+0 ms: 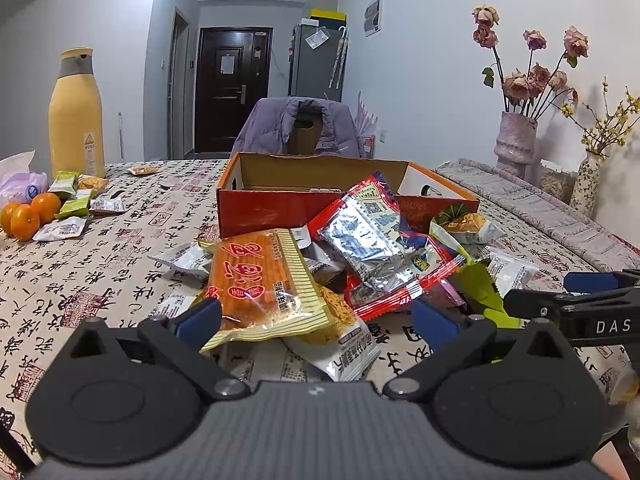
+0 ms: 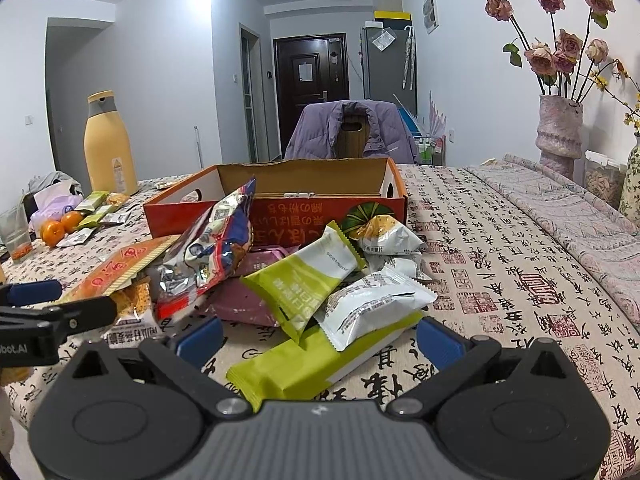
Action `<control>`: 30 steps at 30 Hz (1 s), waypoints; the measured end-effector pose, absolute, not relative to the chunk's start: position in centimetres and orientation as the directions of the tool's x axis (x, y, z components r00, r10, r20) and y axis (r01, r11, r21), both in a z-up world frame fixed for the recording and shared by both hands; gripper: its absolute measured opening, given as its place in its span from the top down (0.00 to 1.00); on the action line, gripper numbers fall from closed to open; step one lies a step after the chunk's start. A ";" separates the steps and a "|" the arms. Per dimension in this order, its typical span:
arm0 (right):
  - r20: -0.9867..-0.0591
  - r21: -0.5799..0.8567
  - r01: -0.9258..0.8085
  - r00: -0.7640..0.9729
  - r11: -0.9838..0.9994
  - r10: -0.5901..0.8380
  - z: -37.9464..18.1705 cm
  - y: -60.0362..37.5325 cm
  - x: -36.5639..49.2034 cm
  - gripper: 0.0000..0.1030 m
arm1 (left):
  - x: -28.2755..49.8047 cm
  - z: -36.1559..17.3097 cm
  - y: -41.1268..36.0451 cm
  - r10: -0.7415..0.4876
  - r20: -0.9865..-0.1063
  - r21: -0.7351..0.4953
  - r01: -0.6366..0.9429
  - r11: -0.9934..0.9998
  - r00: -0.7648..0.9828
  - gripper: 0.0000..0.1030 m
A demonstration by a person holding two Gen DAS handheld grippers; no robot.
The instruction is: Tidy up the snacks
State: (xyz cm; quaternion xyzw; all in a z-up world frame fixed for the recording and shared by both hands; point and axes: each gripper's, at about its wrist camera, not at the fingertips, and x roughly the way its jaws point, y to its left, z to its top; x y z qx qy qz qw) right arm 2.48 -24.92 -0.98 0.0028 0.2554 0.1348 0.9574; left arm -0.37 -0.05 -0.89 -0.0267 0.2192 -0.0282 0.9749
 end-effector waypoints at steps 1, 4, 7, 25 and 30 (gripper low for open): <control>-0.488 0.074 -0.257 0.833 0.964 0.260 -1.0 -24.9 2.5 0.00 | -0.4 -0.9 -0.1 -0.067 -0.426 -0.065 0.044 0.997 0.902 0.00; -0.489 0.074 -0.257 0.833 0.964 0.260 -1.0 -24.9 2.5 0.00 | -0.4 -0.9 -0.1 -0.072 -0.427 -0.065 0.049 0.997 0.901 0.00; -0.489 0.074 -0.256 0.833 0.964 0.259 -1.0 -24.9 2.5 0.00 | -0.5 -0.9 -0.1 -0.076 -0.425 -0.066 0.052 0.996 0.902 0.00; -0.487 0.072 -0.258 0.834 0.964 0.259 -1.0 -24.9 2.4 0.00 | -0.9 -0.6 0.0 -0.080 -0.415 -0.067 0.057 0.996 0.906 0.00; -0.484 0.069 -0.257 0.836 0.964 0.258 -0.8 -24.9 2.3 0.00 | -1.0 -0.5 0.1 -0.078 -0.413 -0.064 0.056 0.996 0.907 0.00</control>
